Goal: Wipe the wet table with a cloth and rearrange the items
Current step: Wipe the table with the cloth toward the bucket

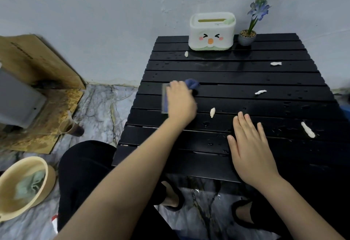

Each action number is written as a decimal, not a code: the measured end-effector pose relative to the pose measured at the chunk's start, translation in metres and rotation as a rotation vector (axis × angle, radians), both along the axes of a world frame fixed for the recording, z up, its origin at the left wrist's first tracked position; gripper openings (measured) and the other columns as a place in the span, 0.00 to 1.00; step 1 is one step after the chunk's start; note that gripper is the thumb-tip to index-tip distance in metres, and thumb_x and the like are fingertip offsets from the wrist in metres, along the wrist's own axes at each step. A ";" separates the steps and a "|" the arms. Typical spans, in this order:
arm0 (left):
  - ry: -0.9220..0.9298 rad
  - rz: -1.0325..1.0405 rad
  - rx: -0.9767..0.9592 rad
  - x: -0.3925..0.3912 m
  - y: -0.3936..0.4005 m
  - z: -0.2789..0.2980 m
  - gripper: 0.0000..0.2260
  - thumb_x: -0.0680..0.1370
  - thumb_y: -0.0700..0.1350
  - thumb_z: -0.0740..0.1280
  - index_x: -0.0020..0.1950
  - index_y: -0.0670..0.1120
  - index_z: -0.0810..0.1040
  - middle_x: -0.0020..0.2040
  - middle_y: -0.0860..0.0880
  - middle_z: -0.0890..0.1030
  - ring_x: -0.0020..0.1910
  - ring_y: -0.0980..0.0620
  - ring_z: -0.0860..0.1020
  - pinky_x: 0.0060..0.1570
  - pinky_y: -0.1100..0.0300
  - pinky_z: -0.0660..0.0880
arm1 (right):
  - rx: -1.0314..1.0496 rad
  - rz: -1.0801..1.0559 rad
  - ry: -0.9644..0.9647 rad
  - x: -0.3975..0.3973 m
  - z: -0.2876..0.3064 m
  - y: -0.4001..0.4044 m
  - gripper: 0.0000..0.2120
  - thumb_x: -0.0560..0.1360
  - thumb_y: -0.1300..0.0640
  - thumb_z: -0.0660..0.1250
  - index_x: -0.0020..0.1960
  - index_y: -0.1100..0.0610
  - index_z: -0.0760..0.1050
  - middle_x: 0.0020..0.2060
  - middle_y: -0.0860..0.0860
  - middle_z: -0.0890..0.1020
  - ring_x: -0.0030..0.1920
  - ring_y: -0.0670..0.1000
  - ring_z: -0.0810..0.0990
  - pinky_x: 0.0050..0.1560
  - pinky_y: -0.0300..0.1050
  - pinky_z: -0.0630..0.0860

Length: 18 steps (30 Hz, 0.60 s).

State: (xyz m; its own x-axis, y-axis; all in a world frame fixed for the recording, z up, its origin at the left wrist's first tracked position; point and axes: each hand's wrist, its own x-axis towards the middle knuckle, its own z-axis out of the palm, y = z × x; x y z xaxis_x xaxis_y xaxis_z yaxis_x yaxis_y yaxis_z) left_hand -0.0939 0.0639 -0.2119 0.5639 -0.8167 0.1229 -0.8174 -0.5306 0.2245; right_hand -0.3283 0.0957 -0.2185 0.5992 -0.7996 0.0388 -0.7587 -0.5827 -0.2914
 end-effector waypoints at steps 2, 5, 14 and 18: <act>0.025 -0.150 0.012 -0.039 -0.025 0.001 0.16 0.79 0.48 0.64 0.63 0.41 0.72 0.63 0.43 0.74 0.62 0.43 0.71 0.65 0.50 0.65 | -0.005 -0.002 0.008 0.000 0.001 0.000 0.29 0.85 0.48 0.41 0.81 0.61 0.53 0.81 0.55 0.54 0.82 0.51 0.48 0.81 0.54 0.45; 0.349 -0.258 -0.131 -0.071 -0.046 0.011 0.12 0.83 0.44 0.58 0.63 0.40 0.72 0.60 0.41 0.76 0.61 0.42 0.74 0.66 0.49 0.68 | 0.000 0.001 0.010 0.001 0.002 0.000 0.30 0.83 0.46 0.42 0.81 0.60 0.53 0.81 0.54 0.54 0.82 0.50 0.47 0.81 0.54 0.46; 1.112 0.090 -0.735 0.052 -0.022 0.045 0.10 0.83 0.39 0.59 0.43 0.44 0.75 0.27 0.52 0.76 0.21 0.61 0.73 0.27 0.66 0.72 | -0.014 -0.002 -0.002 0.001 0.002 0.001 0.30 0.83 0.46 0.42 0.81 0.61 0.54 0.81 0.54 0.54 0.82 0.50 0.47 0.81 0.54 0.45; 0.819 0.133 -0.692 0.119 -0.010 0.035 0.07 0.82 0.45 0.60 0.53 0.42 0.74 0.35 0.50 0.78 0.31 0.62 0.79 0.36 0.60 0.78 | -0.012 -0.002 0.014 0.001 0.002 0.001 0.30 0.84 0.46 0.42 0.81 0.60 0.53 0.81 0.53 0.53 0.82 0.49 0.46 0.81 0.53 0.45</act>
